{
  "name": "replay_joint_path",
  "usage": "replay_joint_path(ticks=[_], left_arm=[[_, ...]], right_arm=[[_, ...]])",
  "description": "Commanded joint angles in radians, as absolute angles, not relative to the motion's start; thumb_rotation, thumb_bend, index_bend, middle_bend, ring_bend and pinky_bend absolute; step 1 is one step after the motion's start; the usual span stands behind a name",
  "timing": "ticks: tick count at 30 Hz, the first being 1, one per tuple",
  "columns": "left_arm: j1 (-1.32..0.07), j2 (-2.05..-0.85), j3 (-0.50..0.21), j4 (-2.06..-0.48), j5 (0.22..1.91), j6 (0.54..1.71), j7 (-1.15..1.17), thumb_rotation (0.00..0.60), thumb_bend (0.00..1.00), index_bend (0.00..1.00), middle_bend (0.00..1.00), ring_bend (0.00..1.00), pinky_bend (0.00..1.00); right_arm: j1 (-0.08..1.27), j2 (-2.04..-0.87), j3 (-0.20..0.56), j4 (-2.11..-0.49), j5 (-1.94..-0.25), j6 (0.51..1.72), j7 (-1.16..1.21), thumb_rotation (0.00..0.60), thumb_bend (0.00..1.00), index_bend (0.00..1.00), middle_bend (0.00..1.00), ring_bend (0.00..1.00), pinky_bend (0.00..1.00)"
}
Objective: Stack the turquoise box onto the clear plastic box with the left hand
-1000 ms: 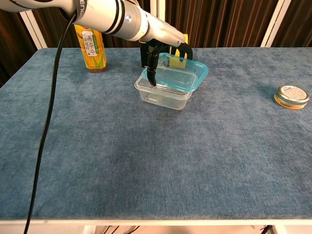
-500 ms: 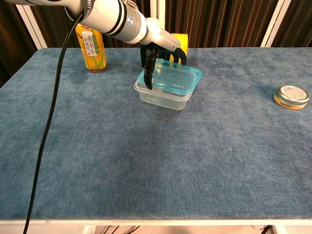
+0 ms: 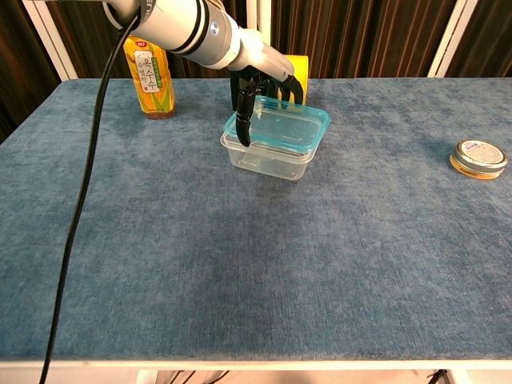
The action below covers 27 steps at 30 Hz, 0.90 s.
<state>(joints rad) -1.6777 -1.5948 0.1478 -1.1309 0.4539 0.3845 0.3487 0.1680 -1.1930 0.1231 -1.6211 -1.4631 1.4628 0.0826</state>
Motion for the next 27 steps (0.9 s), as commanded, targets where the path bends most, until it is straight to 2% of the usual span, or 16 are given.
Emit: replay_joint_path(ticks=[1, 10, 27], left_arm=[[-1.696, -1.612, 0.181, -1.139, 0.406, 0.426, 0.366, 0.6, 0.04, 0.27, 0.26, 0.17, 0.09], [-1.739, -1.632, 0.223, -1.155, 0.289, 0.457, 0.414, 0.6, 0.04, 0.26, 0.25, 0.17, 0.09], [-1.785, -1.662, 0.245, -1.168, 0.148, 0.511, 0.505, 0.6, 0.04, 0.26, 0.25, 0.17, 0.09]], right_arm=[[0.167, -1.193, 0.123, -1.62, -1.464, 1.463, 0.084, 0.6, 0.02, 0.0, 0.0, 0.0, 0.0], [0.168, -1.192, 0.124, -1.622, -1.467, 1.461, 0.083, 0.6, 0.02, 0.0, 0.0, 0.0, 0.0], [0.167, -1.194, 0.124, -1.615, -1.467, 1.455, 0.091, 0.6, 0.02, 0.0, 0.0, 0.0, 0.0]])
